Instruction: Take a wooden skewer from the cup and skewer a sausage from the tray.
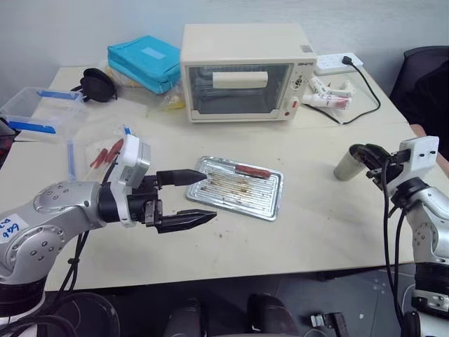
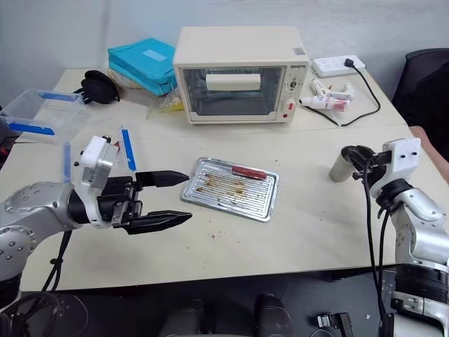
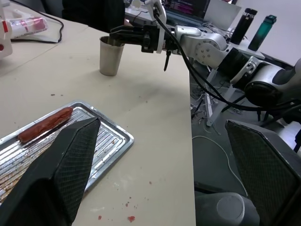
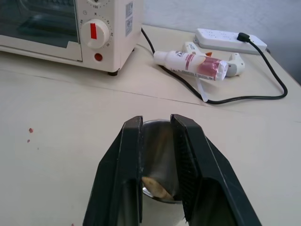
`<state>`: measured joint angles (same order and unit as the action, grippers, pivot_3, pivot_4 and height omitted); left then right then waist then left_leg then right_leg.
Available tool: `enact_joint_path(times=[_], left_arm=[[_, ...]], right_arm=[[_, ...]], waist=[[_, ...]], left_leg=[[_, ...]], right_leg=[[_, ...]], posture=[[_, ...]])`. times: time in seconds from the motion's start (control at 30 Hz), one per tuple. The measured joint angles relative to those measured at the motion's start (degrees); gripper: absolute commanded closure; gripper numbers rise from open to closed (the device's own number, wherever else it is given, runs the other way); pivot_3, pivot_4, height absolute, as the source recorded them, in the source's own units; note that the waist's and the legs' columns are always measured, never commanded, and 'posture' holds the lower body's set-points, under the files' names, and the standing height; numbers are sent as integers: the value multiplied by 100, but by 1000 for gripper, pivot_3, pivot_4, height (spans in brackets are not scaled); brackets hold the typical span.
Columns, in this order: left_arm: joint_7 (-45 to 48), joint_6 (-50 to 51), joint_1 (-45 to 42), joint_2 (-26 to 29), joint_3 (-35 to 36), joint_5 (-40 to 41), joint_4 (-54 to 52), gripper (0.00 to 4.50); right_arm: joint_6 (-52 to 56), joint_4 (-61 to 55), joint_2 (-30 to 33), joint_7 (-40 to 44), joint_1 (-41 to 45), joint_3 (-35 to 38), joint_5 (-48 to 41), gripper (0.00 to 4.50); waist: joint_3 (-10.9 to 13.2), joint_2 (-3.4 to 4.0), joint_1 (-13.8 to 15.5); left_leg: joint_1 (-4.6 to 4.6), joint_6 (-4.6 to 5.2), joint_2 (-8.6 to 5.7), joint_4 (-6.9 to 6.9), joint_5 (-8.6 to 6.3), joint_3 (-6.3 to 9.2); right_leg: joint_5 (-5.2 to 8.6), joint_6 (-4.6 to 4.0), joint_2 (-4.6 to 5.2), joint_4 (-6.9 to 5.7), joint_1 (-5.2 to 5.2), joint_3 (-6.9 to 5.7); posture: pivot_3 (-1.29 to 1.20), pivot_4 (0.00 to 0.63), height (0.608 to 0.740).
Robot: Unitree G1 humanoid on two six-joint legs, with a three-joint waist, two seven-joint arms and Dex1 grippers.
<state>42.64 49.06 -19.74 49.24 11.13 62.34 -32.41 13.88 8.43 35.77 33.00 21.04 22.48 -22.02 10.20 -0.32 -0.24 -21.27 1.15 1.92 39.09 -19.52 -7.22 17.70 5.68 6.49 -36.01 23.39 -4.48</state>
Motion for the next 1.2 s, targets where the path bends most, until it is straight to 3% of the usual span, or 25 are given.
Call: enact_joint_path(times=[0.07, 0.17, 0.6, 0.97, 1.2], left_arm=[[5, -3, -10, -6, -36, -53, 28, 0], [22, -9, -13, -6, -53, -136, 80, 0], [68, -42, -29, -102, -78, -234, 103, 0], [396, -436, -257, -423, -485, -805, 366, 0], [542, -828, -468, -790, -676, -1283, 657, 0]], right_arm=[[-6, 20, 0, 0, 70, 0, 0, 3743], [-5, 92, 0, -1, 117, 5, -5, 4475], [43, 98, 15, 10, 274, -8, -3, 4475], [1187, -81, 1139, 295, 1199, -148, -98, 4475], [2866, -451, 1833, 514, 2202, -89, -948, 4475]], waist=[[0, 0, 0], [0, 0, -1], [1, 1, -1], [4, 5, 7], [4, 6, 7]], left_leg=[[0, 0, 2, 0, 0, 0], [0, 0, 1, 0, 0, 0], [-1, 0, 0, 0, 0, -1], [-4, 1, 1, 0, 0, -1], [-8, 2, 3, 0, 1, -2]], right_leg=[[0, 0, -2, 0, 0, 0], [0, 0, -1, 0, 0, 0], [0, 1, 1, 0, 1, 0], [0, 1, 0, 0, 2, -3], [-1, 2, 2, 1, 6, -5]], posture=[[0, 150, 740], [0, 150, 740], [0, 150, 740], [0, 150, 740], [0, 150, 740]])
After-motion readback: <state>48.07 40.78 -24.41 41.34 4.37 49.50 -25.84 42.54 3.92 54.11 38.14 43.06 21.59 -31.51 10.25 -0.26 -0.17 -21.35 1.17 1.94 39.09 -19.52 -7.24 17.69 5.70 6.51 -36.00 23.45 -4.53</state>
